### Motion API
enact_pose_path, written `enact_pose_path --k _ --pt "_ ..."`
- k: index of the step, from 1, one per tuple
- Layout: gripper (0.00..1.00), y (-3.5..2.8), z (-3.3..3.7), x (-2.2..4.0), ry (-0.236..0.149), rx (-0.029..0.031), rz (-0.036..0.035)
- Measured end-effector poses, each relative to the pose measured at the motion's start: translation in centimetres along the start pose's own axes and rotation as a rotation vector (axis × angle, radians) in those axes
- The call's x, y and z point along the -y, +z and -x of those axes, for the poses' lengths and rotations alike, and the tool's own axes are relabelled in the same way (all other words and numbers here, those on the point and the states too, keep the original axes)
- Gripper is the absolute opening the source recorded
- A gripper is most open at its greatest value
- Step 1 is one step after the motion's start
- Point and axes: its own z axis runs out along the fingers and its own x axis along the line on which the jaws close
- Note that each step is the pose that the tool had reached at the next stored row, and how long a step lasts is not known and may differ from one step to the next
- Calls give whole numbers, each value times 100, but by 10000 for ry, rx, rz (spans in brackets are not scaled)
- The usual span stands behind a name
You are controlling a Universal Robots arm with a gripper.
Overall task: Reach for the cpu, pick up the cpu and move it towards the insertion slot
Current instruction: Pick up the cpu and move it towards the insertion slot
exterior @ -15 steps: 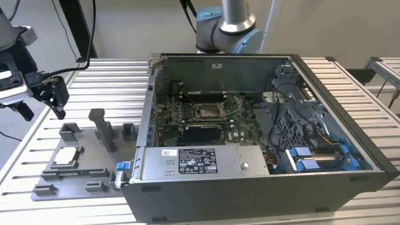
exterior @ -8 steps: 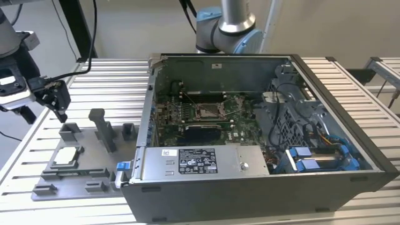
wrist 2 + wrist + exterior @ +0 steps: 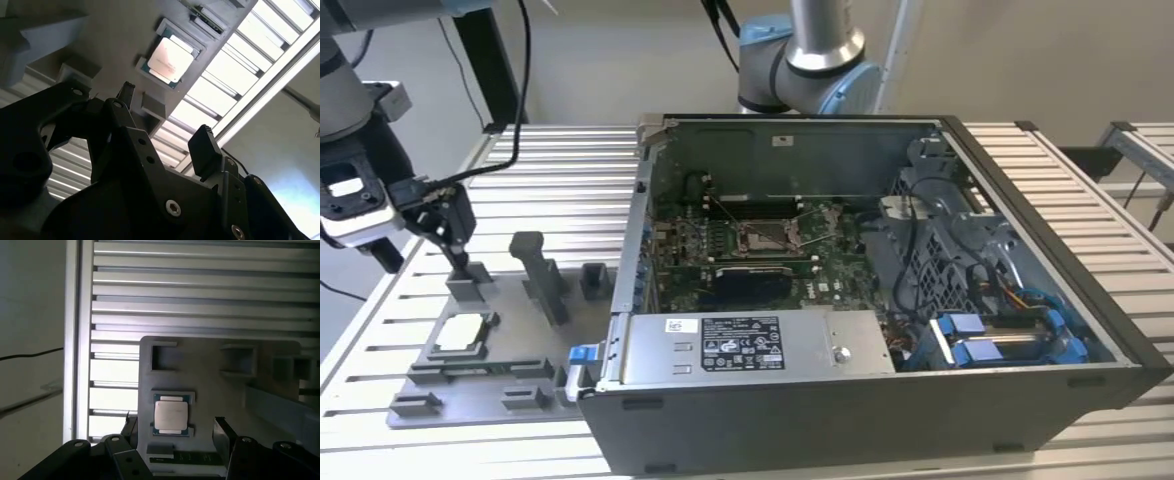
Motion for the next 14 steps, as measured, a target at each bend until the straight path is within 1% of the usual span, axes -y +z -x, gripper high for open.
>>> enact_pose_path --k 7,14 --pt "100 127 1 12 31 0 0" --pt "100 235 8 70 93 4 0"
